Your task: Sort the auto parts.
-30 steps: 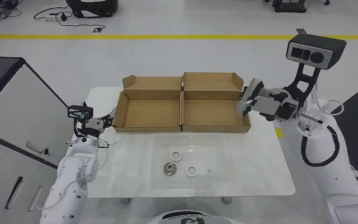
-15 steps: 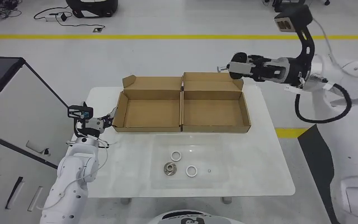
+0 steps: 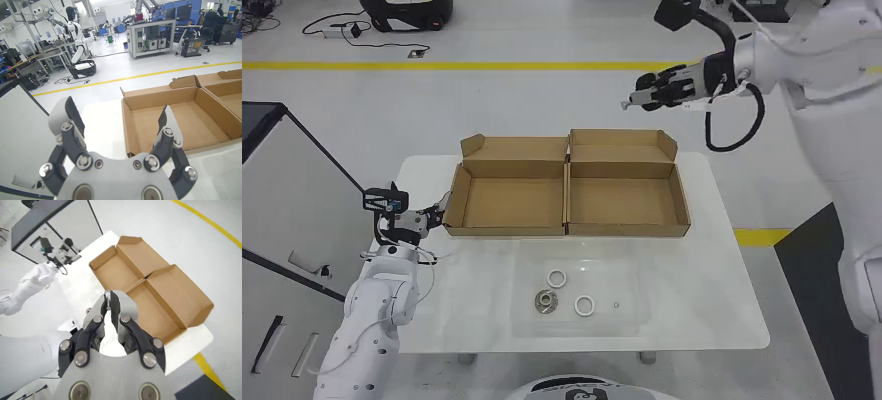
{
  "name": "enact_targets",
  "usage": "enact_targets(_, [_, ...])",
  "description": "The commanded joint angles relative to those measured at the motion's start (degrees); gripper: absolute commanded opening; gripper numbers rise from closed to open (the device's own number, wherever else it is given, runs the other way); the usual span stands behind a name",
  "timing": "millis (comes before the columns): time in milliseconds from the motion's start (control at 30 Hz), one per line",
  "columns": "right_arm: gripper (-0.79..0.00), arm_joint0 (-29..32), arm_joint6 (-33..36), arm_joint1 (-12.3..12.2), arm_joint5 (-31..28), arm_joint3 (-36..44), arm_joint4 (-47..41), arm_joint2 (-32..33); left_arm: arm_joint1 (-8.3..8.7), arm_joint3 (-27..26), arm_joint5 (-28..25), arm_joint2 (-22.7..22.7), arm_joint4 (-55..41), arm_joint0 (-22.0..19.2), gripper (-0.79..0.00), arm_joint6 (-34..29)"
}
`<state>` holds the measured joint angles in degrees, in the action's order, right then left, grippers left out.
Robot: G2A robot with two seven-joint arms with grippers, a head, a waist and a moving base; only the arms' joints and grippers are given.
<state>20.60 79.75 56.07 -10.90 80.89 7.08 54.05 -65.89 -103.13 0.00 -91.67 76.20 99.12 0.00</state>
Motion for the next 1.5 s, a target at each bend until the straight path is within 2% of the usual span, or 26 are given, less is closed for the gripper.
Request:
enact_targets(0, [-0.785,-2.0,0.6,0.9,-0.1,-2.5,1.7,-3.5,0.0,0.0,0.0,0.0,0.0,0.0,0.0,0.0])
enact_targets(267, [-0.785,-7.5,1.9,5.2,-1.2,-11.9,8.6,-15.9,0.0,0.0,0.0,0.0,0.0,0.0,0.0,0.0])
enact_targets(600, [-0.785,-9.9,1.5,10.7,-1.9,-23.0,14.6,-26.5,0.0,0.0,0.0,0.0,0.0,0.0,0.0,0.0])
enact_targets(1067, [-0.785,-7.5,-1.6,17.1,-2.5,-37.1,16.5,-33.2,0.0,0.0,0.0,0.0,0.0,0.0,0.0,0.0])
enact_targets(1467, [-0.785,-4.2,-5.2,20.8,-2.2,-46.6,18.0,-35.2,0.0,0.0,0.0,0.0,0.0,0.0,0.0,0.0])
